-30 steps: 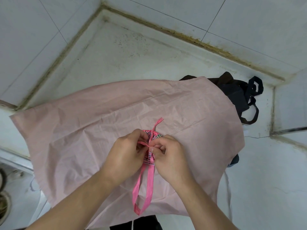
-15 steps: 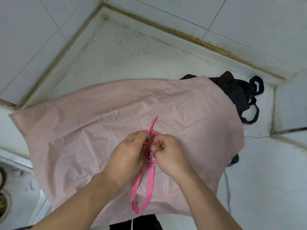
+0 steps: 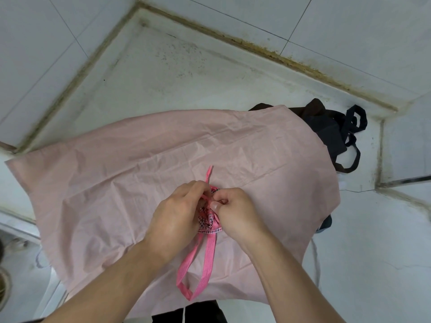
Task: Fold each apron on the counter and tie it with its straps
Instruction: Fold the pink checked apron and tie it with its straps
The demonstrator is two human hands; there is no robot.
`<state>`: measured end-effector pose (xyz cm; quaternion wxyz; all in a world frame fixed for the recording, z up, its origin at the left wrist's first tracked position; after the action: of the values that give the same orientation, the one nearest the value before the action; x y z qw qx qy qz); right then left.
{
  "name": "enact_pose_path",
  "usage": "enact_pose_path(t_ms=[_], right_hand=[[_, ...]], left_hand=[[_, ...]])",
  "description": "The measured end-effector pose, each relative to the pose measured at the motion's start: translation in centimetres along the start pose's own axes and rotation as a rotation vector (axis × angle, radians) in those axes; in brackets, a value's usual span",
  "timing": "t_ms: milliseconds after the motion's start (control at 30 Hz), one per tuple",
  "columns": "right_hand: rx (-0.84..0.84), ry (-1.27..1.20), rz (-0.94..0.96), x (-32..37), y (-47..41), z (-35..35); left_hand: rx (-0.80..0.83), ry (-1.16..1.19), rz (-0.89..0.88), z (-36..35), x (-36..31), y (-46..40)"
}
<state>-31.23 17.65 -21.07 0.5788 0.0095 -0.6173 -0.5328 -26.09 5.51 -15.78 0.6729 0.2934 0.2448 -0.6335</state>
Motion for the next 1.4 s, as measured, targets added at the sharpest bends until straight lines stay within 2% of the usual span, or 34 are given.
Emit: enact_pose_path(t_ms=[133, 200, 333, 500, 700, 967, 1167, 1267, 1400], right_hand=[[0.006, -0.225, -0.039, -0.8, 0.0, -0.5], [0.017, -0.277, -0.069, -1.3, 0.1, -0.4], [0.002, -0.362, -0.076, -1.5, 0.4, -0.4], [-0.011, -0.459, -0.091, -2.1, 0.3, -0.9], [-0.038, -0.481, -0.090, -2.2, 0.8, -0.9], [-0.127, -0.496, -0.063, -1.1, 1.9, -0.7], [-0.081, -0.485, -0.055, -1.9, 1.6, -0.8], [-0.178, -0.418, -0.013, -2.5, 1.5, 0.2], [-0.264, -0.220, 0.012, -3.1, 2.0, 1.4]], left_hand=[[-0.101, 0.240, 0.168, 0.1, 1.9, 0.5], [-0.119, 0.336, 0.197, 0.1, 2.3, 0.9], [-0.078, 0.189, 0.075, 0.4, 1.0, 1.1], [-0.075, 0.198, 0.119, -0.2, 1.9, 0.8], [-0.094, 0.085, 0.117, -0.2, 0.7, 0.5], [-0.037, -0.088, 0.038, -0.2, -0.5, 0.1], [0.054, -0.042, 0.027, -0.5, -0.3, -0.2], [0.100, 0.083, 0.064, 0.1, 0.9, -1.2], [0.231, 0.023, -0.001, -0.3, 1.4, -1.3]])
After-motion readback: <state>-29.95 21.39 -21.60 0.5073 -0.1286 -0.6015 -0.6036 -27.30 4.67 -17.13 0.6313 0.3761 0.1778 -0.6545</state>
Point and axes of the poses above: each hand's wrist, its own y-axis away from the middle knuckle, its own z-axis out of the back of the hand, x = y × z, the point moved 9 cm from there along -y, towards the middle knuckle, and after that the axes turned 10 degrees about x, right-handed, at the moved point
